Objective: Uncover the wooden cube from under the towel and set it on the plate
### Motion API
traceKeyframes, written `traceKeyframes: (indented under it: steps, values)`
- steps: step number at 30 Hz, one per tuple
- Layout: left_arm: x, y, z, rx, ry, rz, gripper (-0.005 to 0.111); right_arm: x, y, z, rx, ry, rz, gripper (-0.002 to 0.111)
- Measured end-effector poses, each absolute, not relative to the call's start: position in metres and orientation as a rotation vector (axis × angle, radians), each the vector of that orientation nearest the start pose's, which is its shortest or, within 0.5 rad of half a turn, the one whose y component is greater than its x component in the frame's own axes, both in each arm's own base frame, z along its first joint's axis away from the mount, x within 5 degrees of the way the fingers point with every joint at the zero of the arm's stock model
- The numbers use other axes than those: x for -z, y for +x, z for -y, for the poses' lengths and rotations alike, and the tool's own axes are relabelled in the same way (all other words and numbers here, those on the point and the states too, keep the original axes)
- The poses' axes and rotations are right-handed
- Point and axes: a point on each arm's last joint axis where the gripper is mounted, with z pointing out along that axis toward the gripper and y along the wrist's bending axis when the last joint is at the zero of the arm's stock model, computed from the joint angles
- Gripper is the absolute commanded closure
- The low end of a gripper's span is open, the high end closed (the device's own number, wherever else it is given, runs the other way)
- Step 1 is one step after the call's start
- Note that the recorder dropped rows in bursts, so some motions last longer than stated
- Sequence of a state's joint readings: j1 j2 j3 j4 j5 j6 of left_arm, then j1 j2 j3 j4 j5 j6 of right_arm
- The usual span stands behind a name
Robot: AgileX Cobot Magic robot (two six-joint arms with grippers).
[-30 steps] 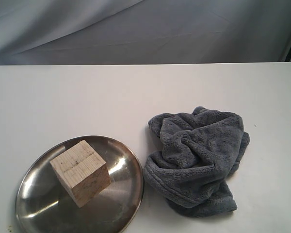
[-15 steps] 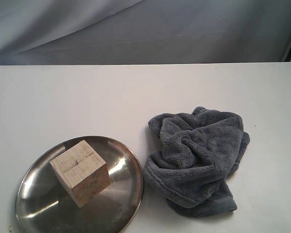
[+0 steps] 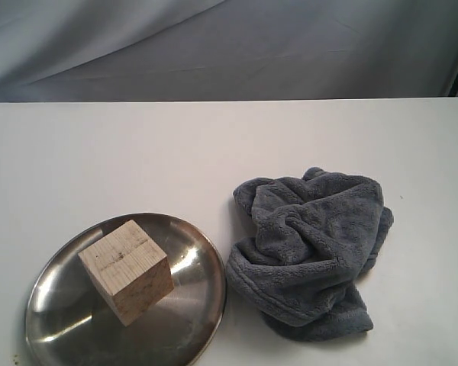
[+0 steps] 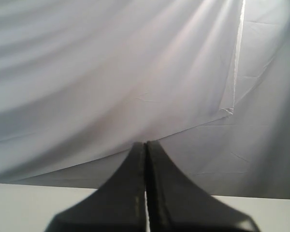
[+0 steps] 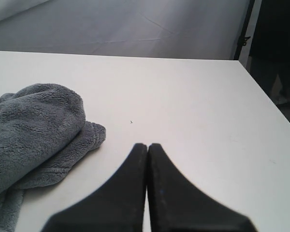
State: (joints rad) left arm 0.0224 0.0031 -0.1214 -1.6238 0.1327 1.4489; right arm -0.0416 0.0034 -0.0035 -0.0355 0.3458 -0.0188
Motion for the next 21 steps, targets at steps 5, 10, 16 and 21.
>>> traceKeyframes:
  steps: [5,10,16,21]
  values:
    - [-0.254,0.047,0.011,0.219,-0.023,-1.363,0.106,-0.183,0.053,0.003,0.077,-0.001,-1.83,0.108]
    - [-0.252,0.047,0.012,0.203,0.004,-1.391,0.106,-0.183,0.053,0.003,0.077,-0.001,-1.83,0.108]
    - [-0.244,0.049,0.007,0.208,-0.085,-1.47,0.106,-0.183,0.053,0.003,0.077,-0.001,-1.83,0.108]
    - [-0.242,0.049,0.002,0.164,-0.132,-1.495,0.106,-0.183,0.053,0.003,0.077,-0.001,-1.83,0.108]
